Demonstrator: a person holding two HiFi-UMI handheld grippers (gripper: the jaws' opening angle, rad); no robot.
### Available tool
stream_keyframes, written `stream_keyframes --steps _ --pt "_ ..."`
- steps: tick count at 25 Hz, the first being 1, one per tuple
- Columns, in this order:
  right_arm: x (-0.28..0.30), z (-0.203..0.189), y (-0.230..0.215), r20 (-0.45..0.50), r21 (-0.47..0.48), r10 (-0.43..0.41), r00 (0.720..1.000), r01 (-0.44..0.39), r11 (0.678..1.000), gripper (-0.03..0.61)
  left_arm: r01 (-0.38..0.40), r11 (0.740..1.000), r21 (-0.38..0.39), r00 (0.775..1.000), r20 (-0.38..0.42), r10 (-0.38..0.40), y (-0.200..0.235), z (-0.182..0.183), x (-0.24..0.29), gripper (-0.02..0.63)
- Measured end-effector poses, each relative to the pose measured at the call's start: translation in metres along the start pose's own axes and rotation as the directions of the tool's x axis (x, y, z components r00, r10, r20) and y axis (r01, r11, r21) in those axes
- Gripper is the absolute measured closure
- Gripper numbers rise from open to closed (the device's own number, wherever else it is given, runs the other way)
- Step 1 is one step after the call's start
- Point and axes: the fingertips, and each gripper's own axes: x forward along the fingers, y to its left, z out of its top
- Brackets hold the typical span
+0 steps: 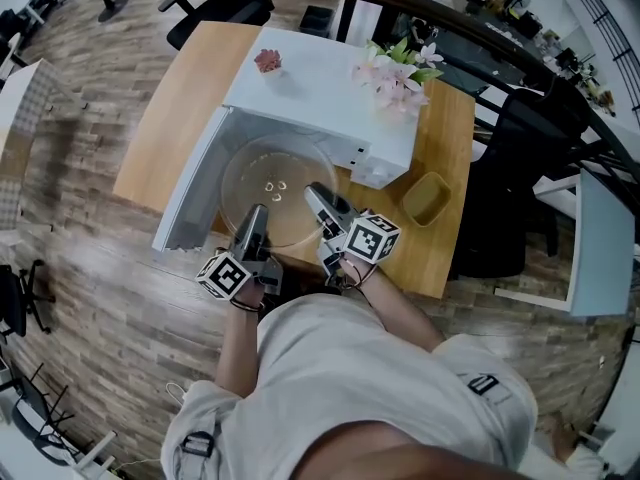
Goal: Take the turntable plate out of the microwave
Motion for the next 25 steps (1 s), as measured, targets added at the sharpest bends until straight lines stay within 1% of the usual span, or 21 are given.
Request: stream_keyframes --steps 3,6,9,12,19,25 --pt "0.002 0.01 0.01 0.021 -0.021 0.019 1.0 -0.018 1.0 0.47 0.022 0.999 0.024 1.0 0.01 -0.022 -0.01 0.009 0.002 0.508" --pt "0.001 0.026 0.02 0.058 -0.052 0.032 0.998 -0.029 0.998 0.469 0.068 0.996 0.053 0.998 0.008 -0.068 -0.02 0.016 0.01 0.508" --pt "0.0 0.045 0.027 0.101 -0.087 0.028 0.995 -0.019 0.996 0.469 0.106 0.992 0.062 0.994 -0.007 -0.106 -0.036 0.025 0.023 0.508" --pt "-0.003 0.063 0.033 0.148 -0.117 0.026 0.989 -0.008 0.993 0.471 0.161 0.984 0.073 0.987 -0.025 -0.159 -0.047 0.03 0.036 0.508" --pt "-0.014 0.087 0.036 0.255 -0.139 -0.018 0.967 0.055 0.989 0.469 0.254 0.963 0.086 0.964 -0.101 -0.245 -0.068 0.035 0.061 0.508" --pt "-0.022 0.096 0.03 0.318 -0.131 -0.078 0.945 0.125 0.984 0.469 0.304 0.949 0.08 0.942 -0.175 -0.286 -0.072 0.032 0.078 0.508"
